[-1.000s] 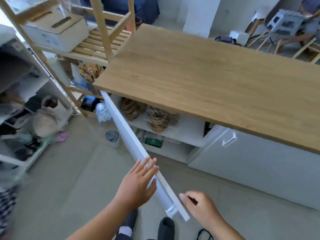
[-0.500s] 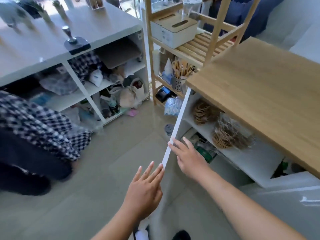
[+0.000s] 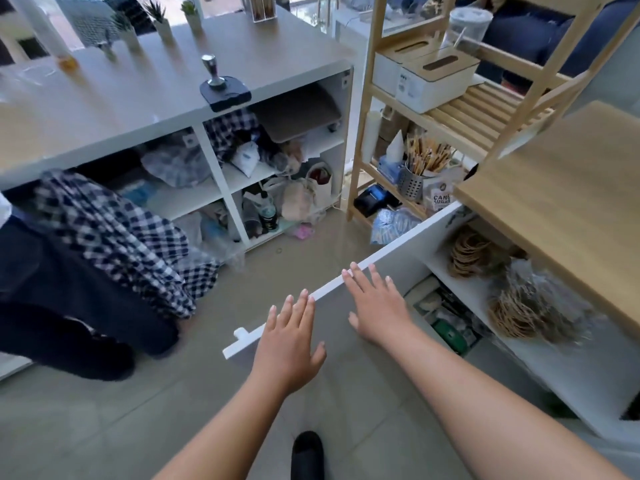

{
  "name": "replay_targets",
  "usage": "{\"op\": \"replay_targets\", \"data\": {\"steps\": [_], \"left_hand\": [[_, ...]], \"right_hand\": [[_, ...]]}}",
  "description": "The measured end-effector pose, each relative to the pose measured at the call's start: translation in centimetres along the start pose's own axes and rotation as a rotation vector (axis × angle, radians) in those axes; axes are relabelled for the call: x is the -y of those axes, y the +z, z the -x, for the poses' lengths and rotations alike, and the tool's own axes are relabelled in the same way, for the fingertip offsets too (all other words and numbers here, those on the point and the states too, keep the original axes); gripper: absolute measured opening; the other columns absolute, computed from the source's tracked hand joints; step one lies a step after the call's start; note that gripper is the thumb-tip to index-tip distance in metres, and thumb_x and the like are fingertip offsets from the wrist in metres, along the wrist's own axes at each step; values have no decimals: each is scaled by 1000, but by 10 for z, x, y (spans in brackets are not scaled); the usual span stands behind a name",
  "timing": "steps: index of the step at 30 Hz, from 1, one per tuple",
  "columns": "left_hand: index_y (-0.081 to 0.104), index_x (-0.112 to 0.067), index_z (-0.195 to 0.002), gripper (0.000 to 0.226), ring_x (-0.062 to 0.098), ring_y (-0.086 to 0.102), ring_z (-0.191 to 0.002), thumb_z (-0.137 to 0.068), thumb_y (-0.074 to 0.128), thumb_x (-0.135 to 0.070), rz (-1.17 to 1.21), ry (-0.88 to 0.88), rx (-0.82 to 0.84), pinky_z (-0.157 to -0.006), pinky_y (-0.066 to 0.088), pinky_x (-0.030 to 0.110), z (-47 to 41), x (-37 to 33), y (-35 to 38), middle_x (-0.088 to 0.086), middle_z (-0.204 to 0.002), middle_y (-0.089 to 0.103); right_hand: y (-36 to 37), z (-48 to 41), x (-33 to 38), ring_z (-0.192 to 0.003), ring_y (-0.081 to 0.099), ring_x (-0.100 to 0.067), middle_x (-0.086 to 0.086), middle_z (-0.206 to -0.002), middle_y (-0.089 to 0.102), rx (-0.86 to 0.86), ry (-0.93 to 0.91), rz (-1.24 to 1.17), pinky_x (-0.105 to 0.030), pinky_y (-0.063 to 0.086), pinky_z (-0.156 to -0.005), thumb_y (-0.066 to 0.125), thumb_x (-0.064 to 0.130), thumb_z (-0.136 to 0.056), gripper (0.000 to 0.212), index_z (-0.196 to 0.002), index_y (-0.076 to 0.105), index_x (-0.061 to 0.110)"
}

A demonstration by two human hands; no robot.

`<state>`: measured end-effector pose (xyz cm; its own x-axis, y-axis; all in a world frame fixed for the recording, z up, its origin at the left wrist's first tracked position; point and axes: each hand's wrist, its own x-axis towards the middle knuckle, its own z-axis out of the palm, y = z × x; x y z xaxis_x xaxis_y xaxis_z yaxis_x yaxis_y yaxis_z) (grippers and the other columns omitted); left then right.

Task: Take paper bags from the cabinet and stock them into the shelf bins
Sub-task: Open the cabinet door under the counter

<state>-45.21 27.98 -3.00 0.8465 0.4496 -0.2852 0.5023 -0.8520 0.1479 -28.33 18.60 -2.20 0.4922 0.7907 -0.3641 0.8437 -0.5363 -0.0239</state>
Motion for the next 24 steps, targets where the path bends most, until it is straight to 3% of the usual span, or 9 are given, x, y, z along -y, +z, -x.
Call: {"op": "replay_targets", "data": {"steps": [7, 16, 20, 24], "left_hand": [[0, -14, -158, 82, 26, -2, -154, -96, 38, -52, -2, -17, -52, -124, 1, 47, -41, 34, -19, 3, -167, -6], [22, -17, -157, 72, 25, 10, -153, -96, 43, -48, 68, 67, -129, -124, 7, 43, -78, 18, -34, 1, -165, 17], [14, -18, -158, 74, 25, 5, -153, -97, 41, -48, 33, 151, -88, -125, 4, 42, -94, -18, -36, 1, -167, 8], [7, -14, -158, 79, 31, -3, -153, -96, 43, -47, -10, 104, -64, -124, 2, 43, -105, -48, -31, 4, -167, 2]], "right_hand": [[-20, -36, 12, -151, -11, -30, -1, -164, -18, 43, 16, -37, -49, 10, -122, 46, 39, -97, 84, -156, -11, 22], [-32, -20, -17, -152, 0, -29, -1, -166, 2, -11, 222, -274, -47, 14, -122, 43, 39, -98, 70, -157, 8, 26], [-19, 10, -59, -151, 3, -29, -1, -166, 6, 15, 344, -334, -48, 15, -121, 43, 40, -98, 67, -156, 12, 28], [-3, 36, -98, -151, 6, -29, -1, -165, 11, 30, 425, -386, -48, 17, -120, 44, 40, -97, 66, -156, 14, 28]]}}
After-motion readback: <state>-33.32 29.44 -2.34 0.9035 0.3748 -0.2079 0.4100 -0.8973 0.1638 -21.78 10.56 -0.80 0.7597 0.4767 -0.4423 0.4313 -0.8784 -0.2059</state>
